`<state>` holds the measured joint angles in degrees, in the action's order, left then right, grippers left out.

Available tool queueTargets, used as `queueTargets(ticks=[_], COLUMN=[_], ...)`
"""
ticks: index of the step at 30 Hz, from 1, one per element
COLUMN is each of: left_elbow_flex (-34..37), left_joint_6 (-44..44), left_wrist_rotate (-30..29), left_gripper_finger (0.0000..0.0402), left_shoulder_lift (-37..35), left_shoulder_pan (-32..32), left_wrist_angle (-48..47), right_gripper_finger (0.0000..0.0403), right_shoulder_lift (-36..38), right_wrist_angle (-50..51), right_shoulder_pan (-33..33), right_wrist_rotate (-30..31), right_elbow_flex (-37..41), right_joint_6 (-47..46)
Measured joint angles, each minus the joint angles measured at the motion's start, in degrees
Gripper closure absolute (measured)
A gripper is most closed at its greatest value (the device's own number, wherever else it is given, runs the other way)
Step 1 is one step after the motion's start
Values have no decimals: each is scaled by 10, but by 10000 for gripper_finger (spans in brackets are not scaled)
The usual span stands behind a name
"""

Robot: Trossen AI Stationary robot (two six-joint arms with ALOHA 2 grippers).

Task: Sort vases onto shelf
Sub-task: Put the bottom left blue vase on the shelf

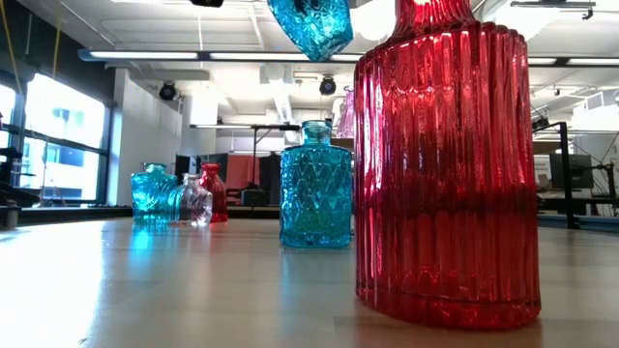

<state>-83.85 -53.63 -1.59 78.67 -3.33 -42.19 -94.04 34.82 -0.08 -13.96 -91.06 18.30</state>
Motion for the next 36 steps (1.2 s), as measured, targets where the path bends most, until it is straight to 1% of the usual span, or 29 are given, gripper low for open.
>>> queueTargets(ticks=[6, 14, 19, 27, 36], left_elbow_flex=[0, 0, -1, -1, -1], left_joint_6=[0, -18, -14, 2, -2], left_wrist_rotate=[-2, -6, 33, 41, 56], left_gripper_finger=[377, 350, 345, 344, 343], left_shoulder_lift=[0, 7, 16, 19, 20], left_shoulder_pan=[0, 0, 5, 14, 15], left_wrist_angle=[1, 2, 2, 1, 0], right_gripper_finger=[117, 118, 118, 118, 118], right_shoulder_lift=[0, 0, 0, 0, 0], right_wrist_angle=[4, 15, 22, 25, 24], right_shoulder_pan=[0, 0, 1, 5, 14], right_wrist_rotate=[2, 5, 9, 17, 38], right_elbow_flex=[0, 0, 1, 2, 2], right_joint_6=[0, 0, 1, -2, -2])
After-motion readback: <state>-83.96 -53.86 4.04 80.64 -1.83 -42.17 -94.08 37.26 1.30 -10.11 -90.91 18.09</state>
